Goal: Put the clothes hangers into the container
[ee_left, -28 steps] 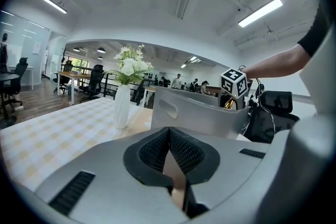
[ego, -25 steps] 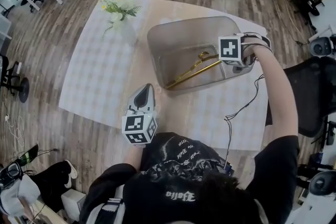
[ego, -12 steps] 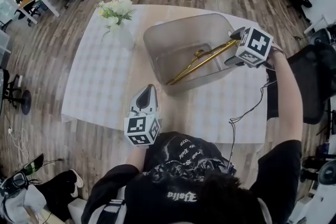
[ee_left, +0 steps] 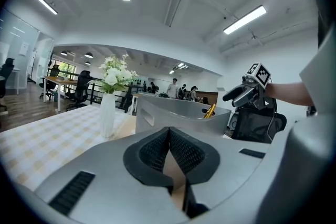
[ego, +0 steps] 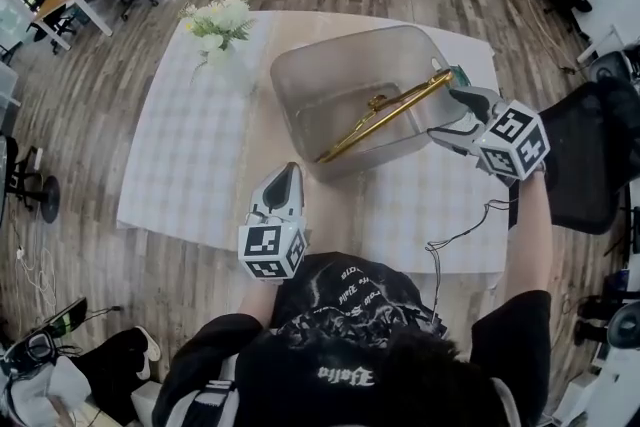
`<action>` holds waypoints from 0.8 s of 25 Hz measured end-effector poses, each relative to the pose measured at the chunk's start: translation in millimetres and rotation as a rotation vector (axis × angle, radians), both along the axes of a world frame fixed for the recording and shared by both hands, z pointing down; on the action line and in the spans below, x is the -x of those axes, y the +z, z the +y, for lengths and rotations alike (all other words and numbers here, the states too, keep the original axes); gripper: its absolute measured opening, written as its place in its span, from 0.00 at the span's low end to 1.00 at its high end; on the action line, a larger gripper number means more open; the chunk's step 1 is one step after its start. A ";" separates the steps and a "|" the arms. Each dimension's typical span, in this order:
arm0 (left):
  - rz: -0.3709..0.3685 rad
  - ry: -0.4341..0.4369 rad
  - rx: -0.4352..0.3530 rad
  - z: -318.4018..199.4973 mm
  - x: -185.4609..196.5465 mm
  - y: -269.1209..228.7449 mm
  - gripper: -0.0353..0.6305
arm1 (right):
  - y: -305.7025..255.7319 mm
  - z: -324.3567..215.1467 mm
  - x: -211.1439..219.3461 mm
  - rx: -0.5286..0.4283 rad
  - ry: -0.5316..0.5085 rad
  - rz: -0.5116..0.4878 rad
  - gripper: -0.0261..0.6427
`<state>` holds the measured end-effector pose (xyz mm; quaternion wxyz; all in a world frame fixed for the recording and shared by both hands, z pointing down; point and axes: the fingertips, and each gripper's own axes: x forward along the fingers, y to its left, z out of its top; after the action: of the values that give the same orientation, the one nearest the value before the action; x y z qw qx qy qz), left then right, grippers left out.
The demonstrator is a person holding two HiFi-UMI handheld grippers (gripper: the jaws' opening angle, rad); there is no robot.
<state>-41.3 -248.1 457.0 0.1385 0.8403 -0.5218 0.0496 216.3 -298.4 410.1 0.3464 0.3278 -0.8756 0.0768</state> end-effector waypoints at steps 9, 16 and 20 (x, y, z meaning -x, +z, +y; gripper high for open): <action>-0.008 0.014 0.005 -1.6 -1.4 7.1 0.08 | 12.3 40.4 33.3 -0.106 0.132 -0.308 0.56; -0.015 0.082 0.006 11.7 -10.3 17.3 0.08 | 46.5 72.1 49.1 -0.026 0.273 -0.600 0.55; -0.007 0.119 -0.002 18.4 -19.8 19.4 0.08 | 80.2 88.7 59.1 0.020 0.319 -0.565 0.52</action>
<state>-21.5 -229.7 476.4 0.1327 0.8697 -0.4715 0.0604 157.3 -209.7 490.4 0.0763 0.4234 -0.8739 0.2265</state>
